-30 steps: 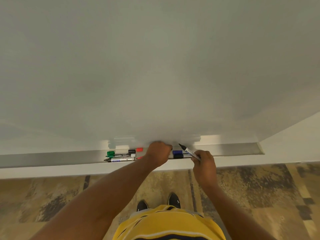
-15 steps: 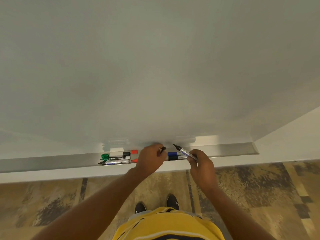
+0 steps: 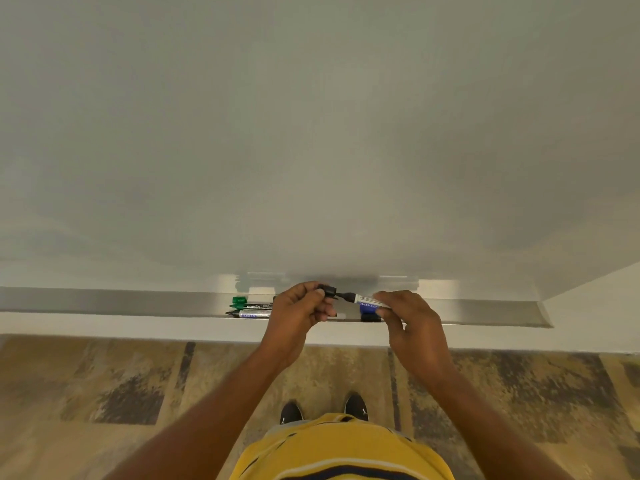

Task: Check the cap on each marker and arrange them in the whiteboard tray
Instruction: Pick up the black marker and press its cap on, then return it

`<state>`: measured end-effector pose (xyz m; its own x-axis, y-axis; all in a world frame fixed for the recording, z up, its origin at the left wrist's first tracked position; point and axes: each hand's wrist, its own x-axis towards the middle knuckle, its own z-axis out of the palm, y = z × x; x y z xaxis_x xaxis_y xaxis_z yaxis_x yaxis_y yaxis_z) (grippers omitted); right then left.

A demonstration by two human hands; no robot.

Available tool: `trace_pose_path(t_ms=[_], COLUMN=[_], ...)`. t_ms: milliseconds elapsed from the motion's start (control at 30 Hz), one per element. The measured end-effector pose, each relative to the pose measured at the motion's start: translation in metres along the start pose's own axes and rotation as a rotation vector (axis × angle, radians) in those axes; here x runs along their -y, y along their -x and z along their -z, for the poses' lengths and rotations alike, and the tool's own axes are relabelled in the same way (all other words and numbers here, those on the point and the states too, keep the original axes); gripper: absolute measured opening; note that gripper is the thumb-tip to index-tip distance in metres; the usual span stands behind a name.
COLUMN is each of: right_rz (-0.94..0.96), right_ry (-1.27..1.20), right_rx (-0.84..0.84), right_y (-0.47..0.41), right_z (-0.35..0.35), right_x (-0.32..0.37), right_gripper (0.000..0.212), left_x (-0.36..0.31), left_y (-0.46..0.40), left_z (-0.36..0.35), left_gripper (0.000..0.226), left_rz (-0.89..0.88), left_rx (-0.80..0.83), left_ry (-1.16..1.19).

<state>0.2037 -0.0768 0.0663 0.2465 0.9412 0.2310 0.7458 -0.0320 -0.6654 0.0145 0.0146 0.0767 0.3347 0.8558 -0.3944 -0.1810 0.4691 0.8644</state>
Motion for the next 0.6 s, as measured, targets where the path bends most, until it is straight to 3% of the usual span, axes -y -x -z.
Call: trace_pose_path(t_ms=[167,333,400,600], right_rz=[0.021,-0.003,0.001,0.009], right_ry=[0.007,0.023,0.014,-0.024], right_rx=[-0.006,0.009,0.012,-0.054], right_y=[-0.002,-0.004,-0.006,-0.013], right_z=[-0.003,-0.002,-0.001,-0.009], right_x=[0.009,0.015,0.015,0.015], right_gripper=[0.029,0.028,0.028,0.033], left_x=[0.001,-0.006,-0.013,-0.018], left_y=[0.006,-0.001,-0.006,-0.012], left_z=[0.001,0.015,0.020,0.015], left_gripper=[0.020,0.020,0.020,0.022], left_rz=[-0.012,-0.169,-0.181,-0.165], left_rx=[0.060,0.156,0.189,0.168], left_ry=[-0.040,-0.505,-0.589,-0.634])
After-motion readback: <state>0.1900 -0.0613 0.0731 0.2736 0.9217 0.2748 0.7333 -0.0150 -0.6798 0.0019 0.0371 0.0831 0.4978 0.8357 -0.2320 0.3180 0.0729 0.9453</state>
